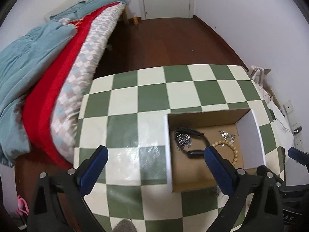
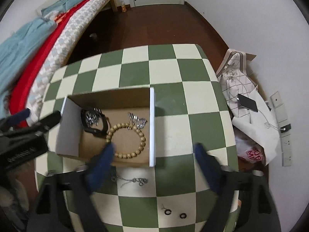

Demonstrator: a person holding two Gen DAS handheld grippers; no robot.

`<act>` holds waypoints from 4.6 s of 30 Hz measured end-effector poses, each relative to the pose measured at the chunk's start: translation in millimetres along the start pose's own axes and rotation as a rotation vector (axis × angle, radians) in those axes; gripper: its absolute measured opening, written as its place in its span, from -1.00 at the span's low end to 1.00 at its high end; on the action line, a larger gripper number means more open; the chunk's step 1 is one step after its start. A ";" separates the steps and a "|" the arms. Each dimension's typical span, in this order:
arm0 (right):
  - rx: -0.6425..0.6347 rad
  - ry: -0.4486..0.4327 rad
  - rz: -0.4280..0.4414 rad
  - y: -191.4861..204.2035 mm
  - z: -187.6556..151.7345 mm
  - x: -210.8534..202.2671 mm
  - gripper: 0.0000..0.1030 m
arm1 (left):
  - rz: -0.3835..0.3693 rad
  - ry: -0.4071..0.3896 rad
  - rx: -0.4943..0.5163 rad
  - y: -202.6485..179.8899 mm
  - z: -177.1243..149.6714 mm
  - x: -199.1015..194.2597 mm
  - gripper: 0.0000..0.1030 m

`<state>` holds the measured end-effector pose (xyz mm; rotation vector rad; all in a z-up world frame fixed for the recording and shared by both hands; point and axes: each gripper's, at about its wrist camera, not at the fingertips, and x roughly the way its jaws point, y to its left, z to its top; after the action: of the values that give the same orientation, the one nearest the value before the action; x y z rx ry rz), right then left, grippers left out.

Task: Organize jewelry
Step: 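Open both grippers to release the watch and beads, then withdraw, then grasp the small silver chain with the left gripper while the right gripper grasps a black ring, then carry the chain and ring over the box with both grippers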

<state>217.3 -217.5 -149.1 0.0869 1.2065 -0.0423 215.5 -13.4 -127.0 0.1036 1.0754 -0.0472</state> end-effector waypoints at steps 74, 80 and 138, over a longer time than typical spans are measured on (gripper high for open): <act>0.143 -0.155 -0.104 -63.4 -184.5 34.8 -0.73 | 0.088 0.009 0.230 -100.6 -114.2 34.8 0.96; 0.206 -0.152 -0.103 -83.3 -179.7 35.7 -0.73 | 0.044 0.019 0.256 -121.2 -113.9 47.7 0.47; 0.051 -0.318 0.225 0.9 -14.4 -105.7 -0.74 | -0.303 -0.071 0.024 -11.9 12.6 -74.1 -0.86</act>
<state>166.3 -216.7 -55.3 0.2515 0.8725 0.1071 190.3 -27.4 -56.6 -0.0400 1.0121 -0.3341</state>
